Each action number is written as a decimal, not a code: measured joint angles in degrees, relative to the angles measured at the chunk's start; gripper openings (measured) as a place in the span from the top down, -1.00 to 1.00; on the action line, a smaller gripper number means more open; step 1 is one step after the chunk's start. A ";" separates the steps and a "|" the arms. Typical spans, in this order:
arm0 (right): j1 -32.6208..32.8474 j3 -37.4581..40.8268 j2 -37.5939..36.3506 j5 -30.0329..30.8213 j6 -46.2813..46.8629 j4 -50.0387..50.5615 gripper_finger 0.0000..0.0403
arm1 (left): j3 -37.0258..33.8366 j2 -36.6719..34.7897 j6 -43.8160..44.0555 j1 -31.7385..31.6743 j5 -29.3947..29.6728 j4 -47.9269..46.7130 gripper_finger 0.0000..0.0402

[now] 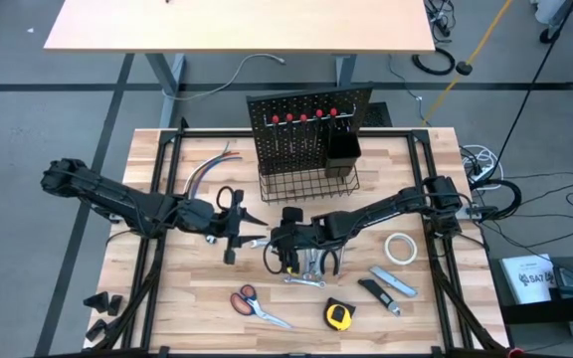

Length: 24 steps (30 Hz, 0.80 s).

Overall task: Hang tools onto peg board
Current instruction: Put the wrench into the black bin on the pegboard

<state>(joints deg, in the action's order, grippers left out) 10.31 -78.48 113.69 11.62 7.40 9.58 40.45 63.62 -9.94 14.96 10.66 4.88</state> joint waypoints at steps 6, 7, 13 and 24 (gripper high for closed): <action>-0.66 -0.17 3.63 -0.12 -0.76 -3.74 -0.16 | -0.18 -5.83 -0.94 0.02 0.00 -5.03 0.26; -0.77 -0.68 4.46 -0.24 -1.27 -3.80 -0.16 | -0.68 -7.36 -0.93 0.11 -0.01 -5.00 0.26; -1.57 -6.97 9.53 0.14 -2.27 -1.25 -0.16 | -7.78 -15.11 -0.32 0.16 0.00 -0.19 0.26; -2.30 -17.38 18.17 0.69 1.02 11.36 -0.15 | -9.99 -18.91 2.04 0.17 -0.79 2.52 0.26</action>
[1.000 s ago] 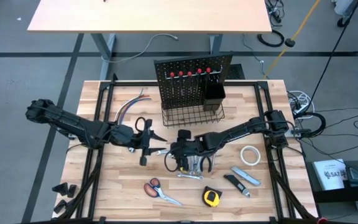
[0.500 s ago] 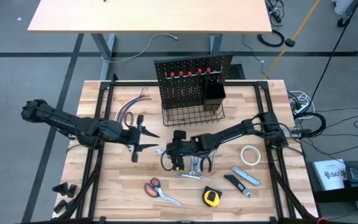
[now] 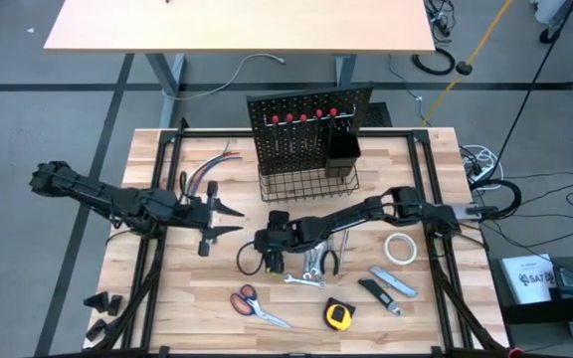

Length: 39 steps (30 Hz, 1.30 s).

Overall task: Hang tools onto peg board
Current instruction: Put the wrench into the black bin on the pegboard

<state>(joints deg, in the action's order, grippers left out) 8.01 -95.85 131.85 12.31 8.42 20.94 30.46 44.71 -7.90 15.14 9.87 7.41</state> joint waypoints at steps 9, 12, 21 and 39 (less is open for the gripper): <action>-0.77 -0.17 0.09 -2.21 3.40 6.89 0.17 | 0.00 0.04 0.00 0.00 -0.66 -0.10 0.26; -1.20 -0.05 0.15 -4.45 4.31 7.10 0.32 | 0.00 0.04 0.07 0.00 -0.66 -0.12 0.26; -1.64 0.07 0.59 -4.59 5.55 7.47 0.90 | 0.00 0.04 0.11 0.00 -0.66 -0.12 0.26; 1.12 0.02 -8.79 0.38 0.70 9.36 0.90 | 0.02 0.04 0.07 0.00 -0.67 -0.41 0.26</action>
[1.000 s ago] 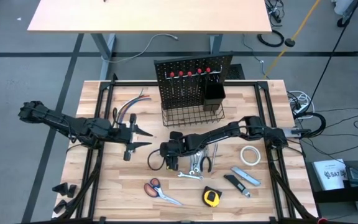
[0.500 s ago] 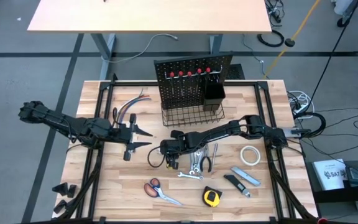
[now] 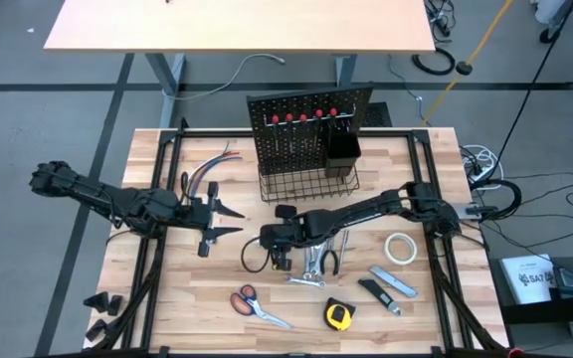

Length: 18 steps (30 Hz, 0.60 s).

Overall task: Hang tools onto peg board
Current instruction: Put the wrench into the black bin on the pegboard

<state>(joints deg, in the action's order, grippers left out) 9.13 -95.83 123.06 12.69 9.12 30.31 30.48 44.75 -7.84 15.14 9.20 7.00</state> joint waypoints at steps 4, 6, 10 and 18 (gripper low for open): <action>1.60 0.11 -2.23 1.93 -1.23 0.91 0.90 | 0.00 0.00 0.00 0.00 0.01 0.01 0.26; 2.59 0.10 -4.05 5.11 -1.84 1.38 0.90 | 0.00 -0.30 0.00 0.00 0.01 -0.03 0.26; 4.38 3.56 -9.53 10.13 -2.52 1.59 0.90 | 0.00 -1.89 0.02 0.00 -0.95 -0.24 0.26; 6.01 22.93 -31.47 20.79 1.58 -7.29 0.90 | 0.02 -3.57 0.03 0.40 -4.54 -0.38 0.26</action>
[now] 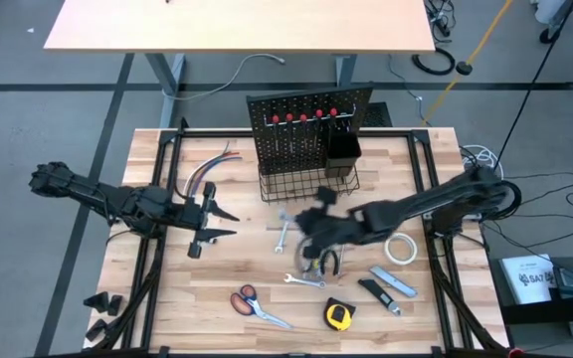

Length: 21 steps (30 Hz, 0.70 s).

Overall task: Hang tools onto peg board
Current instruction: Put the wrench into the black bin on the pegboard

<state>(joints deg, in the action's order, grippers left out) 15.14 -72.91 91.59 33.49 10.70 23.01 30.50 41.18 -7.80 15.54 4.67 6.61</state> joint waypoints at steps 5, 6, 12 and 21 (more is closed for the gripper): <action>-0.08 15.45 -16.56 4.58 -0.48 -15.46 0.90 | 0.00 0.03 -0.01 0.02 0.00 0.19 0.26; -0.20 18.69 -19.51 4.53 -1.76 -20.17 0.90 | 0.00 0.03 -0.01 0.03 0.00 0.34 0.26; -2.57 34.01 -30.49 4.40 -15.14 -54.81 0.90 | 0.00 0.03 0.01 0.01 0.02 0.72 0.26; -9.85 40.67 -30.64 4.36 -26.13 -75.58 0.90 | 0.00 0.03 0.02 0.02 0.02 0.54 0.26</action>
<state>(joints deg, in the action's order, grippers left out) 5.29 -32.23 60.95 37.85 -15.43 -52.56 30.50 41.21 -7.79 15.56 4.69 7.15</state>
